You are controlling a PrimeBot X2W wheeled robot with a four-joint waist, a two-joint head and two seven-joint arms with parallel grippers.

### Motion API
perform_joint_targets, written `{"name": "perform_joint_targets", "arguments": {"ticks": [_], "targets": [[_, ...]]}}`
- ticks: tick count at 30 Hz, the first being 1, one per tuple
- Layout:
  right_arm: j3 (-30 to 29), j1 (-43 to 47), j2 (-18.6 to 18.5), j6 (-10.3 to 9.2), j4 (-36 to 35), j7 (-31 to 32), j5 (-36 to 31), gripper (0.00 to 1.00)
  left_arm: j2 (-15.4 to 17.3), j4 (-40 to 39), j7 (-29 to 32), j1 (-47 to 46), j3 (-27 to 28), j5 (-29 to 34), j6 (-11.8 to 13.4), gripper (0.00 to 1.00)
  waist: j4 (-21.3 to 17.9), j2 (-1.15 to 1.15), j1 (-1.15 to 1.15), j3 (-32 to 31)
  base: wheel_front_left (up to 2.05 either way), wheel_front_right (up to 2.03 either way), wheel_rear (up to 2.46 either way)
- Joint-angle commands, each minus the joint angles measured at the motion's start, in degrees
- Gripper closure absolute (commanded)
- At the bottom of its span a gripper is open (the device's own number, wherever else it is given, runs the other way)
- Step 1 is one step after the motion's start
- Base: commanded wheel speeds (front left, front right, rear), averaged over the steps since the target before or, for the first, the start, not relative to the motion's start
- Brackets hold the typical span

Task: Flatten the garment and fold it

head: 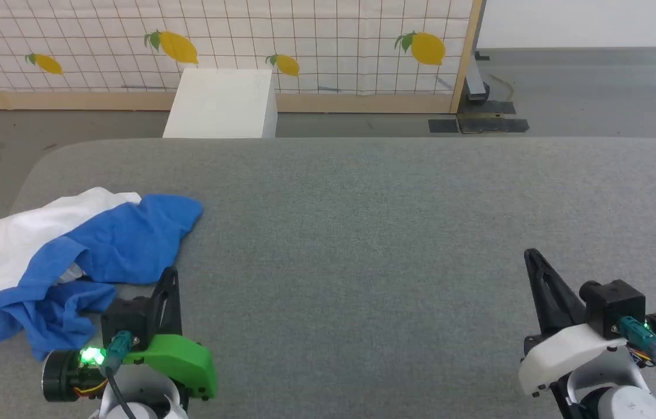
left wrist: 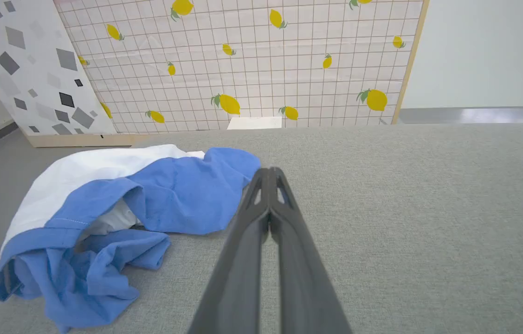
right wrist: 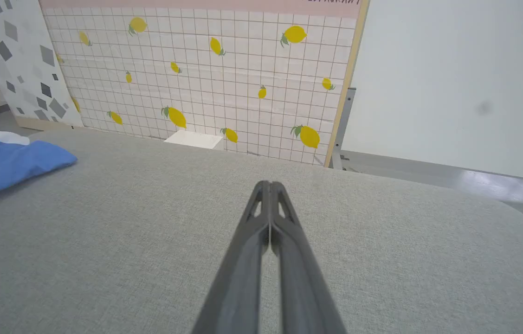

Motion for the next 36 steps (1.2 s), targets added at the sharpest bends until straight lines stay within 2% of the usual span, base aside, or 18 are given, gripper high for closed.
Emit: {"name": "perform_joint_targets", "arguments": {"ticks": [1, 17, 18, 36], "targets": [[0.0, 0.5, 0.1, -0.09, -0.3, 0.0, -0.3, 1.0, -0.2, -0.2, 0.1, 0.1, 0.2, 0.7, -0.1, 1.0, 0.0, 0.0, 0.0, 0.0, 0.0, 0.0, 0.0], [0.0, 0.5, 0.1, -0.09, -0.3, 0.0, -0.3, 1.0, -0.2, -0.2, 0.1, 0.1, 0.2, 0.7, -0.1, 1.0, 0.0, 0.0, 0.0, 0.0, 0.0, 0.0, 0.0], [0.0, 0.0, 0.0, 0.0, 0.0, 0.0, 0.0, 0.0, 0.0, 0.0, 0.0, 0.0, 0.0, 0.0, 0.0, 0.0, 0.0, 0.0, 0.0, 0.0, 0.0, 0.0, 0.0], [-0.8, 0.8, 0.0, -0.01, 1.3, -1.9, 2.1, 0.0, 0.0, 1.5, -1.9, -0.1, -1.5, -1.6, 0.8, 0.0, 0.0, 0.0, 0.0, 0.0, 0.0, 0.0, 0.0]]}}
